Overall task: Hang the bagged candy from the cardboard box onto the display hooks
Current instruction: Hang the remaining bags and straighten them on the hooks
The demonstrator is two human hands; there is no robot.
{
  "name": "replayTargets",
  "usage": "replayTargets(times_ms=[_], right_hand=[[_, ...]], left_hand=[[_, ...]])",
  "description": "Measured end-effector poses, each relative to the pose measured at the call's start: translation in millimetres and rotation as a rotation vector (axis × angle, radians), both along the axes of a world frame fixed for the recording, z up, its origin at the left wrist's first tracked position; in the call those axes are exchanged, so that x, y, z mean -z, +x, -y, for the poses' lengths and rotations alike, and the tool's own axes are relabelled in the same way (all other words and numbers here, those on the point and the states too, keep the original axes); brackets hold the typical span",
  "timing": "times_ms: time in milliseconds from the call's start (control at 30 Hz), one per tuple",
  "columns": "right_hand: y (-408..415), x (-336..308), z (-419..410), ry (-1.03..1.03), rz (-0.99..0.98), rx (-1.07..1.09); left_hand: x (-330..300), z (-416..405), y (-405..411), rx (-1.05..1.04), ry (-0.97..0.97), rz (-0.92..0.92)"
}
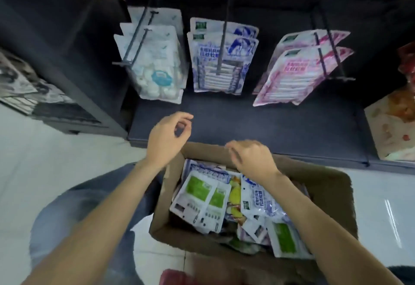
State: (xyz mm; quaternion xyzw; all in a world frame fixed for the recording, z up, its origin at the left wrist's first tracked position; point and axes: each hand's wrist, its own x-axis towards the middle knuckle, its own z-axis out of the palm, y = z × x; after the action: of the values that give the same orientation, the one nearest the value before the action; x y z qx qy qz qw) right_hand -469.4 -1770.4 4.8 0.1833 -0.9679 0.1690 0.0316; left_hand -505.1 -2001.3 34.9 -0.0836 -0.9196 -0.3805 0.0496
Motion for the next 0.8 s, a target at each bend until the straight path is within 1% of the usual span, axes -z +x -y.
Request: replayTargets(times_ms=[67,100,167,267,333,500,667,733,800], right_hand=[[13,44,8,0.127,0.352,-0.035],[18,64,13,0.171,0.479,-0.050],[27,98,23,0.189,0.665,-0.029],[31,141,38,0.163,0.821,0.073],[29,163,46,0.174,0.857,0.122],[25,204,65,0.212,0.937,0.163],[34,211,79,0.443,0.784,0.089],[36,211,77,0.464,0.732,0.085],[35,209,69,0.426,0.753,0.135]], left_hand=[[35,17,11,-0.070,-0.101,0.149],[50,24,18,-0.105,-0.156,0.225],[76,32,30,-0.161,-0.241,0.352],[101,35,40,-0.209,-0.293,0.454],[110,32,42,-0.202,-0.306,0.465],[121,32,49,-0.172,-0.342,0.400],[126,37,50,-0.138,-0.350,0.366],[126,36,50,-0.155,-0.345,0.367],[126,34,48,-0.172,-0.351,0.363]])
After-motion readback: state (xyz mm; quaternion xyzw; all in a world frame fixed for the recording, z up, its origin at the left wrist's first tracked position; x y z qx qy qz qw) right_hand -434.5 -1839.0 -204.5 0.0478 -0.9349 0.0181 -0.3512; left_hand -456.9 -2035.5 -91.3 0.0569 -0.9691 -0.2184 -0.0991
